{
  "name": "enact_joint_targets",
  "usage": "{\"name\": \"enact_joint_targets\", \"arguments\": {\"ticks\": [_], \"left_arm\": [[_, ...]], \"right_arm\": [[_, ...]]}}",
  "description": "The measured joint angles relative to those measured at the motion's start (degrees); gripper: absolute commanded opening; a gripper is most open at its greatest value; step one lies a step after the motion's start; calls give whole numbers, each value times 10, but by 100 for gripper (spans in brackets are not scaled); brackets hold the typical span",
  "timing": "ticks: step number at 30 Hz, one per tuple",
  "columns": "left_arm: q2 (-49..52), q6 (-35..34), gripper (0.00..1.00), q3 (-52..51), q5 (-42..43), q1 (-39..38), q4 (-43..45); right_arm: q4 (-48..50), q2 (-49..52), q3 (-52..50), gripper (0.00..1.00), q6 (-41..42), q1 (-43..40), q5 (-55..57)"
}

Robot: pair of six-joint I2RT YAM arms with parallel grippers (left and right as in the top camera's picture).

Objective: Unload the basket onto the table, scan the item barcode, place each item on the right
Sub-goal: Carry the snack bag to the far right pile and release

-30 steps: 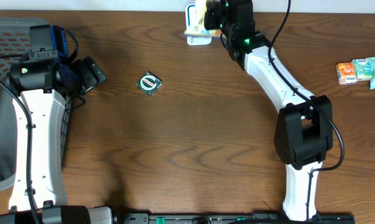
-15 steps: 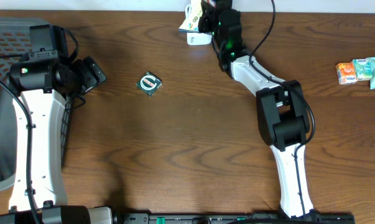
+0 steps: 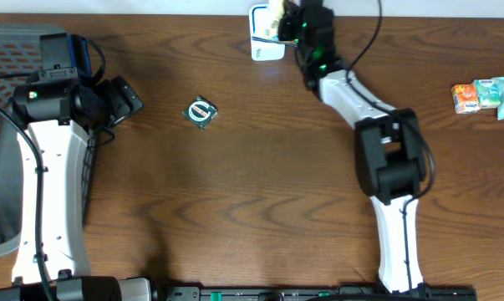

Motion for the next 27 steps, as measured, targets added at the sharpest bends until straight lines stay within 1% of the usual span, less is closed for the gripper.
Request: {"name": "enact_joint_targets", "arguments": {"ticks": [6, 9, 12, 13, 14, 15, 16, 17, 21, 24, 27], "left_arm": [[0, 0, 98, 0, -1, 0, 0], [0, 0, 98, 0, 0, 0, 0], [0, 0, 98, 0, 0, 0, 0], [0, 0, 98, 0, 0, 0, 0], [0, 0, 98, 0, 0, 0, 0], [0, 0, 98, 0, 0, 0, 0], [0, 0, 98, 0, 0, 0, 0], [0, 0, 98, 0, 0, 0, 0], [0, 0, 97, 0, 0, 0, 0], [0, 0, 98, 0, 0, 0, 0], [0, 0, 97, 0, 0, 0, 0]], "right_arm": [[-169, -83, 0, 1, -5, -79, 1], [-254, -122, 1, 1, -28, -138, 7], [-333, -139, 3, 1, -55, -198, 32], [-360, -140, 3, 8, -62, -219, 47], [-381, -139, 3, 25, -65, -236, 59], [-405, -138, 3, 60, -68, -256, 71], [-422, -136, 2, 98, -72, -274, 80], [-436, -134, 2, 99, -77, -291, 85], [-468, -134, 2, 99, -85, -349, 68], [-480, -134, 2, 99, -85, -375, 12], [-480, -134, 2, 99, -85, -382, -70]]}}
